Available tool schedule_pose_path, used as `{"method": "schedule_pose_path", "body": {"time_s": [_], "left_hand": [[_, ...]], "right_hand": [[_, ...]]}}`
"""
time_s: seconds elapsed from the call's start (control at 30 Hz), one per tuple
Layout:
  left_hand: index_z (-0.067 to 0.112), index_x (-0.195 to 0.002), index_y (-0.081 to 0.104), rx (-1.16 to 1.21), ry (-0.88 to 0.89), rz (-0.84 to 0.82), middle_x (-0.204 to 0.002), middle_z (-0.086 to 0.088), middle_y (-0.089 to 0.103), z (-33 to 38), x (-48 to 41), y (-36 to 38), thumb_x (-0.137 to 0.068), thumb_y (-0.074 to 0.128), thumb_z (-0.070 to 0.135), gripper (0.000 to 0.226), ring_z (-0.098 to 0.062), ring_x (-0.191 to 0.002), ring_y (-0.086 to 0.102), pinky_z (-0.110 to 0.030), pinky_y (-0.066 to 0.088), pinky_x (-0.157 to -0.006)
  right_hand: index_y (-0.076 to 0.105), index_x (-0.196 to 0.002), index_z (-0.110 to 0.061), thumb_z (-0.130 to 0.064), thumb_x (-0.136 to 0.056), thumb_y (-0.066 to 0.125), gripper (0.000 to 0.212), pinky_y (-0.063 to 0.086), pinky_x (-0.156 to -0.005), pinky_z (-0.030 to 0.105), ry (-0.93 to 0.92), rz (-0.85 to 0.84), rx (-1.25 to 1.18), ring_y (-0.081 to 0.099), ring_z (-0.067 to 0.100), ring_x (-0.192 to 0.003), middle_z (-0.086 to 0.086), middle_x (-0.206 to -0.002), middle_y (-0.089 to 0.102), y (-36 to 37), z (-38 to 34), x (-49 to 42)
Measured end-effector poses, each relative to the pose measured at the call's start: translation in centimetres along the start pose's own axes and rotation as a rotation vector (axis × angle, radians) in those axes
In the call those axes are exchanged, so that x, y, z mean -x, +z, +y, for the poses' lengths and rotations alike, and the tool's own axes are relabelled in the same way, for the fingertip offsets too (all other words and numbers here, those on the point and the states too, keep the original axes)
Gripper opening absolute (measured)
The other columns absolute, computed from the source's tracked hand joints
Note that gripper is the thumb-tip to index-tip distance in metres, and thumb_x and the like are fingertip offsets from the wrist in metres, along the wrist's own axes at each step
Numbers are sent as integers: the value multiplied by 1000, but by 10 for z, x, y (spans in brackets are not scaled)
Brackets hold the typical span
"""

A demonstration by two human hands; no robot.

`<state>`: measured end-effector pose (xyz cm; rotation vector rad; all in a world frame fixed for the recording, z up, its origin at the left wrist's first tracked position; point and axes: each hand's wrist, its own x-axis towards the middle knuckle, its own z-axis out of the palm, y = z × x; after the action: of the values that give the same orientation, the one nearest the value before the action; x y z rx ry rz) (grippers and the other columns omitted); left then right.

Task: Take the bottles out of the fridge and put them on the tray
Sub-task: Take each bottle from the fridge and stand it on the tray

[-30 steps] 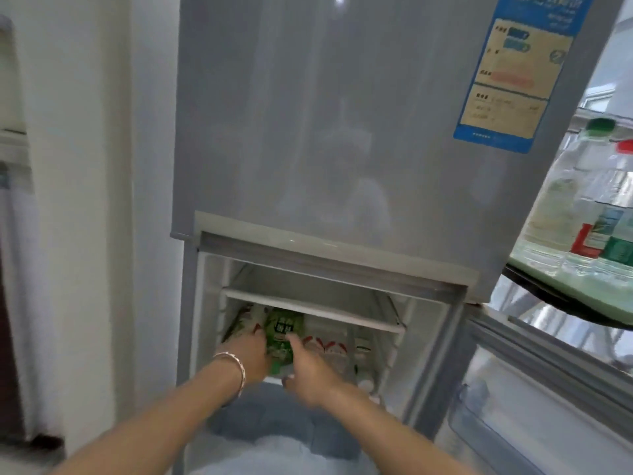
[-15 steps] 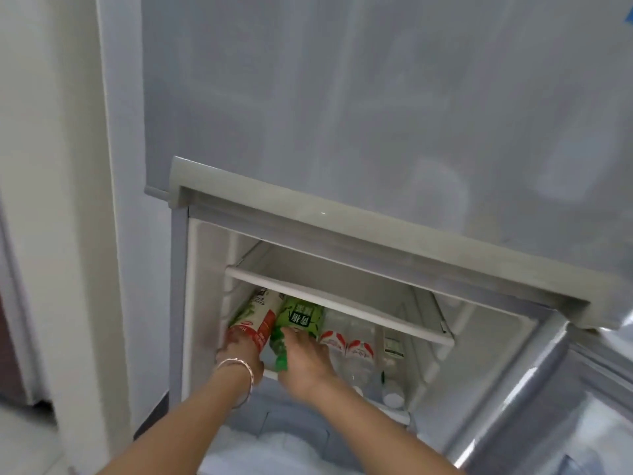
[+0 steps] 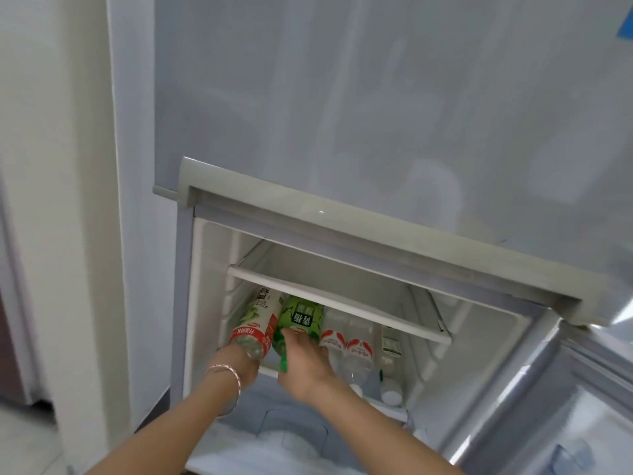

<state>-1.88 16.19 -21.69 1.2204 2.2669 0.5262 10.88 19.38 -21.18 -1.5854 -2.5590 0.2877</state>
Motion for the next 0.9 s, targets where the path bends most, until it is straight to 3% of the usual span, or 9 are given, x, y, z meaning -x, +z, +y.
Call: {"method": "schedule_pose_path", "body": {"time_s": [0.17, 0.27, 0.37, 0.47, 0.53, 0.63, 0.73, 0.8, 0.9], "left_hand": [[10, -111, 62, -18, 82, 115, -112, -10, 68, 2, 17, -22, -94, 46, 30, 30, -23, -84, 57, -26, 46, -73], [13, -102, 63, -87, 174, 145, -105, -10, 67, 6, 35, -48, -92, 45, 30, 27, -25, -86, 61, -25, 42, -69], [9, -102, 65, -124, 228, 170, -100, -12, 68, 10, 52, -79, -95, 37, 38, 41, -29, -95, 65, -29, 43, -70], [9, -96, 66, -186, 288, 198, -84, -7, 61, 12, 80, -110, -92, 35, 44, 47, -25, -79, 60, -26, 40, -62], [10, -90, 67, -200, 323, 220, -79, -5, 62, 20, 101, -126, -88, 39, 53, 52, -22, -75, 61, -25, 42, -58], [14, -78, 63, -236, 440, 219, -73, -3, 63, 40, 131, -141, -85, 39, 61, 53, -19, -71, 61, -25, 43, -57], [12, -85, 69, -296, 581, 244, -87, -7, 70, 67, 168, -151, -80, 40, 65, 60, -23, -77, 63, -27, 48, -64], [15, -88, 67, -311, 622, 265, -91, -4, 69, 84, 188, -152, -77, 41, 68, 60, -23, -81, 62, -28, 48, -68], [18, -82, 62, -302, 733, 300, -85, -2, 65, 113, 220, -153, -74, 43, 69, 54, -24, -77, 58, -29, 43, -66]], "right_hand": [[33, -143, -17, -12, -80, 66, 72, 39, -102, 43, 15, -7, 3, 47, 33, -125, 13, -137, 48, -9, -12, 13], [25, -147, -19, -14, -80, 67, 80, 36, -106, 43, 16, -32, -8, 43, 31, -130, 11, -142, 45, -14, -22, 28], [3, -155, -27, -15, -80, 68, 101, 29, -114, 44, 3, -77, -42, 33, 31, -141, 9, -156, 31, -25, -30, 46], [-6, -156, -26, -17, -80, 72, 109, 28, -117, 43, 58, -118, -126, 25, 28, -147, 6, -163, 17, -39, -38, 67], [-6, -155, -26, -22, -77, 77, 114, 34, -115, 44, 115, -124, -210, 32, 29, -144, 5, -163, 20, -51, -42, 81], [3, -155, -22, -23, -73, 82, 114, 36, -113, 39, 135, -155, -323, 40, 28, -139, 4, -154, 36, -74, -46, 105], [19, -149, -19, -22, -69, 86, 104, 35, -113, 35, 174, -114, -454, 43, 22, -136, 0, -145, 45, -97, -46, 140], [36, -138, -20, -18, -69, 87, 86, 40, -107, 30, 220, -60, -585, 51, 15, -126, -6, -130, 54, -111, -42, 161], [55, -114, -29, -12, -63, 89, 63, 49, -102, 36, 253, 67, -731, 64, 12, -108, -7, -114, 68, -135, -28, 195]]}}
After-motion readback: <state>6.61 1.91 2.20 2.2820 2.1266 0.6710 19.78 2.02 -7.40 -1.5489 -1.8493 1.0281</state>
